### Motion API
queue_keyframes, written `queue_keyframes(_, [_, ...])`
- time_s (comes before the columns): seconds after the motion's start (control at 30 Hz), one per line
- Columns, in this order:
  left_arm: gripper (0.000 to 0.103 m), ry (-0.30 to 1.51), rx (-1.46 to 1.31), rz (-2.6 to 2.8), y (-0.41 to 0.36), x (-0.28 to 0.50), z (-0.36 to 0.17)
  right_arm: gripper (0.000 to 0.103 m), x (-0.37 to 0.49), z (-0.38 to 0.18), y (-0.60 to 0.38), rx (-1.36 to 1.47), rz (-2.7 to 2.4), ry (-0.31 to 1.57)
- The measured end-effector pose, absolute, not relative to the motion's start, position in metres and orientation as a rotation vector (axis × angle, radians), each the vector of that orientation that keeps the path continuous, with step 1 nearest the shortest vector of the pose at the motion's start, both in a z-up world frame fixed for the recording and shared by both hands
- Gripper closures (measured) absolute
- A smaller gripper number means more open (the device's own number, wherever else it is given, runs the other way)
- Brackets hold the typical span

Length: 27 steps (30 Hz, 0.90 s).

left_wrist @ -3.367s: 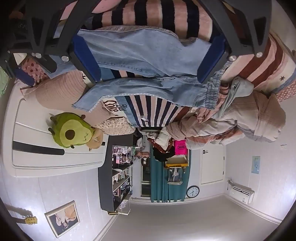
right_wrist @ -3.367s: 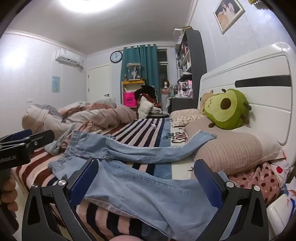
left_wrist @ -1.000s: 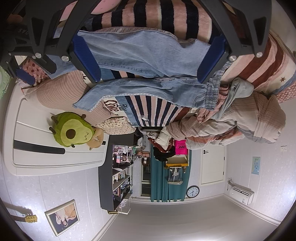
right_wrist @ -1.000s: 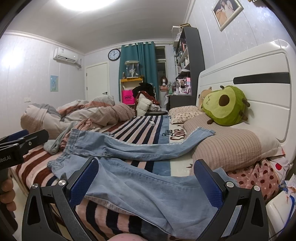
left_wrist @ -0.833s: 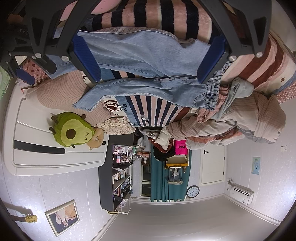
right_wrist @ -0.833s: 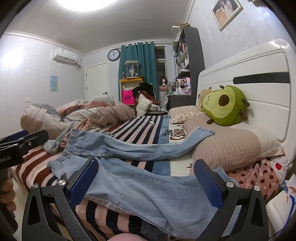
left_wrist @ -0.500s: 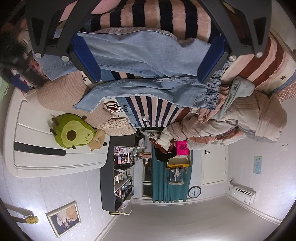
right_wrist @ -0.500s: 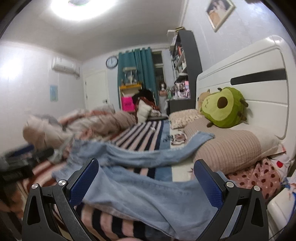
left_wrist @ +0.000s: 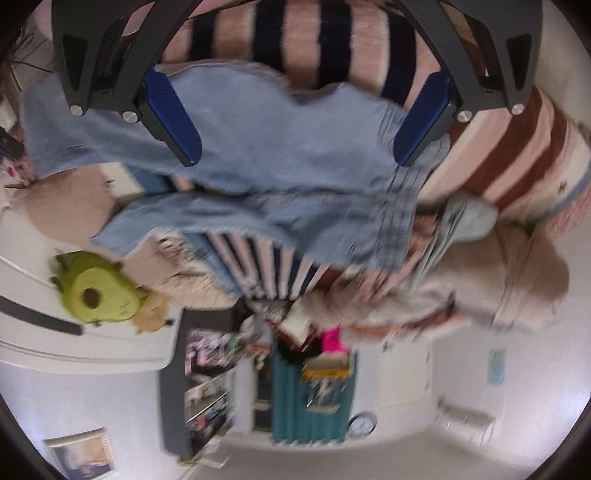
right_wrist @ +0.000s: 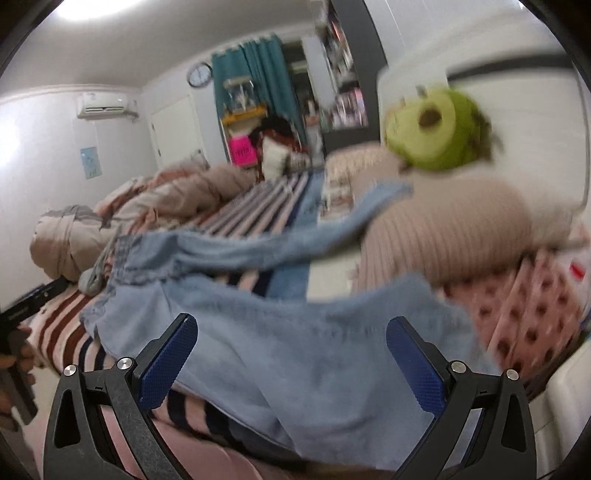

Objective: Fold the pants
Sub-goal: 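Move the right tool to a jeans leg hem and close on it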

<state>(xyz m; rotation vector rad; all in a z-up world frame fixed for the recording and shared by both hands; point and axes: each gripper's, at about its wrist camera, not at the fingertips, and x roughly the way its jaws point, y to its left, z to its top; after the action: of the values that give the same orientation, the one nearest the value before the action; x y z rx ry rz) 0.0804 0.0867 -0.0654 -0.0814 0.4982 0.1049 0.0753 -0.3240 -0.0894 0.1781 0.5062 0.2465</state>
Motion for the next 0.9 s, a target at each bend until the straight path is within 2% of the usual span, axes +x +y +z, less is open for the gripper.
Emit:
queue_keyframes(0.1, [0.001,0.593,-0.168,0.075,0.109,0.101,-0.094,0.003,0.091,-0.118,-0.34,0.172,0.176,0.607])
queue_keyframes(0.17, [0.001,0.63,-0.235,0.043,0.118,0.11,-0.112,0.014,0.097,-0.133,-0.348,0.169,0.13,0.651])
queue_keyframes(0.2, [0.001,0.649,-0.267,0.028,0.123,0.115,-0.12,0.015,0.099,-0.139,-0.353,0.177,0.111,0.669])
queue_keyframes(0.4, [0.001,0.729,-0.315,0.026,0.13,0.13,-0.159,0.015,0.09,-0.135,-0.392,0.157,-0.098,0.611])
queue_keyframes(0.5, [0.001,0.73,-0.307,0.031,0.126,0.132,-0.159,0.014,0.101,-0.144,-0.414,0.179,-0.107,0.693])
queue_keyframes(0.53, [0.001,0.729,-0.296,0.034,0.123,0.133,-0.158,0.02,0.105,-0.15,-0.419,0.213,-0.059,0.719])
queue_keyframes(0.57, [0.001,0.731,-0.29,0.036,0.122,0.133,-0.157,0.043,0.109,-0.153,-0.42,0.244,-0.014,0.732])
queue_keyframes(0.6, [0.001,0.734,-0.285,0.038,0.12,0.133,-0.156,0.058,0.112,-0.15,-0.417,0.232,-0.017,0.723])
queue_keyframes(0.63, [0.001,0.736,-0.282,0.039,0.12,0.133,-0.156,0.086,0.115,-0.144,-0.413,0.193,-0.03,0.707])
queue_keyframes(0.67, [0.001,0.736,-0.285,0.038,0.123,0.13,-0.156,0.092,0.117,-0.137,-0.407,0.143,-0.046,0.686])
queue_keyframes(0.77, [0.001,0.736,-0.307,0.03,0.126,0.128,-0.155,0.092,0.125,-0.112,-0.382,0.072,0.039,0.595])
queue_keyframes(0.9, [0.001,0.734,-0.303,0.021,0.121,0.125,-0.153,0.09,0.143,-0.123,-0.326,0.058,0.343,0.655])
